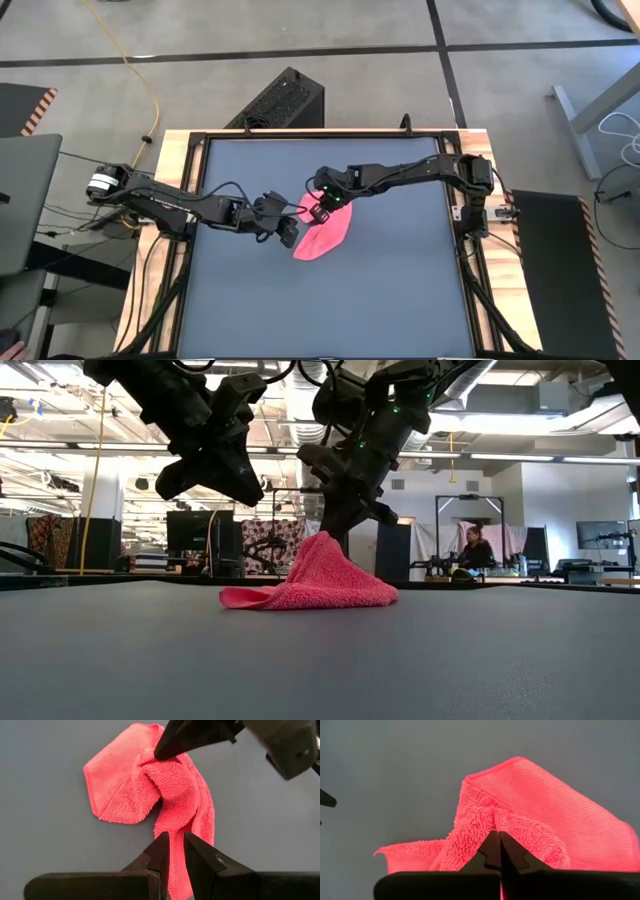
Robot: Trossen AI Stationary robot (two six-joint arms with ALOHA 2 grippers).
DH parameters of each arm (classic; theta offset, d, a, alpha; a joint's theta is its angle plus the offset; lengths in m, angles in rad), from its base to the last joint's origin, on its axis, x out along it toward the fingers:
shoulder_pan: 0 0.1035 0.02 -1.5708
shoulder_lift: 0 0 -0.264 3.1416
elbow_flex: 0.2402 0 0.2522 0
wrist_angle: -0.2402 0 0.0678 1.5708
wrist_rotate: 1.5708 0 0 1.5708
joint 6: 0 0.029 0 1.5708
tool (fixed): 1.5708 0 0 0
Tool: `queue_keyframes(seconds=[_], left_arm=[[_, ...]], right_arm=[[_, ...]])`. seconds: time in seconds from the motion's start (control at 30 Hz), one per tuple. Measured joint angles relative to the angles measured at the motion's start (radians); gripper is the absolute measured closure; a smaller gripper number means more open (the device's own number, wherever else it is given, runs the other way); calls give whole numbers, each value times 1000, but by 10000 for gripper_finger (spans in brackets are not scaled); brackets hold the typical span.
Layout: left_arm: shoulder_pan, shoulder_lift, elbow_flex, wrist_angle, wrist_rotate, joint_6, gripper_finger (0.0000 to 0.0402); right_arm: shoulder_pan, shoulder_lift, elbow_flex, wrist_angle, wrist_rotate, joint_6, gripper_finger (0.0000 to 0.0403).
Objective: Roll towel
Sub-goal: Fold the pink towel
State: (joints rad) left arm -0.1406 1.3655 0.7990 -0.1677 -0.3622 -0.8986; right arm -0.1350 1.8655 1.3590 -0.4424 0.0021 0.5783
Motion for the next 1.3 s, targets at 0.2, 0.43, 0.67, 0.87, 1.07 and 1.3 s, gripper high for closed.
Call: queue_keyframes(seconds=[0.2, 0.43, 0.67, 0.87, 1.07, 1.3], left_arm=[[0, 0, 0, 0, 6, 0, 356], [0, 0, 0, 0, 5, -2, 356], [0, 0, 0, 2, -10, 1, 356], [0, 0, 0, 3, -25, 3, 356], [-6, 0, 0, 153, -97, 104, 356], [-5, 0, 0, 435, -3, 309, 355]], right_arm=[[-43, -77, 0, -36, 48, -28, 394], [-80, -225, 0, -43, 121, -56, 394], [-108, -376, 23, 4, 206, -97, 394], [-107, -429, 126, 35, 213, -142, 394], [-58, -416, 193, 27, 237, -188, 394], [-37, -405, 194, -9, 264, -195, 394]])
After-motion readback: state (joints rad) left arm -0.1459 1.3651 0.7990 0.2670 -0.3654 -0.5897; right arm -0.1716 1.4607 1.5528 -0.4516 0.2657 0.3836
